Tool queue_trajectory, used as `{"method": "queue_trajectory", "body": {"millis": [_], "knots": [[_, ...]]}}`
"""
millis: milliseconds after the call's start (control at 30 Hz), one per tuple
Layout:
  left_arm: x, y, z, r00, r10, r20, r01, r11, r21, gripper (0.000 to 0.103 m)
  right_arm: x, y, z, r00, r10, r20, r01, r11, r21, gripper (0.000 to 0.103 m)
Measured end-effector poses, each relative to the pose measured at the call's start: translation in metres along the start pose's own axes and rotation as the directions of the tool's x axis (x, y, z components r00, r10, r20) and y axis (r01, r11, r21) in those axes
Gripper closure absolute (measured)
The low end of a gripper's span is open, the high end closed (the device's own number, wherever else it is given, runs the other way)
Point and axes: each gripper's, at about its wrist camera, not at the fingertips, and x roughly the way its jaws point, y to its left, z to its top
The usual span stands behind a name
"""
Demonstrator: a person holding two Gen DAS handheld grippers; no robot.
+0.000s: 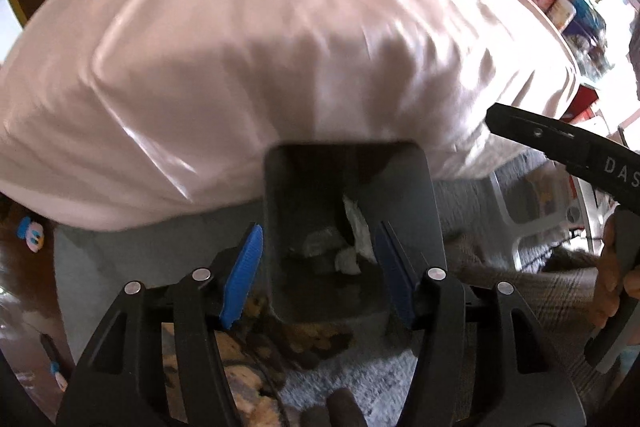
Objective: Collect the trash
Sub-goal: 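Lower wrapper and clear bag into the bin and open both tools, then grasp plastic wrap from the purple plate with the left tool while the right tool grasps the pink cup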
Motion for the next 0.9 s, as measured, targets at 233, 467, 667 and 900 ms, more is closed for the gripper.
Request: {"method": "queue_trajectory", "body": {"millis": [233, 467, 667, 900], "knots": [[-0.019, 0.013, 0.042, 0.997, 0.047, 0.065, -0.048, 0.999, 0.010, 0.048, -0.009, 0.008, 0.046, 0.999, -0.005, 0.053, 0.007, 0.999, -0.035, 0.048], [-0.031, 0.028, 0.091, 0.990, 0.047, 0.134, -0.049, 0.999, 0.013, 0.049, 0.002, 0.014, 0.092, 0.996, -0.019, 0.083, 0.023, 0.999, -0.044, 0.049], [-0.024, 0.044, 0.135, 0.985, 0.036, 0.169, -0.032, 0.999, -0.023, 0.059, 0.024, 0.009, 0.127, 0.996, -0.008, 0.092, 0.009, 1.000, -0.005, 0.055], [-0.007, 0.043, 0.175, 0.984, 0.018, 0.179, -0.017, 1.000, -0.007, 0.059, 0.046, 0.008, 0.165, 0.993, -0.005, 0.116, 0.001, 0.999, 0.035, 0.056]]}}
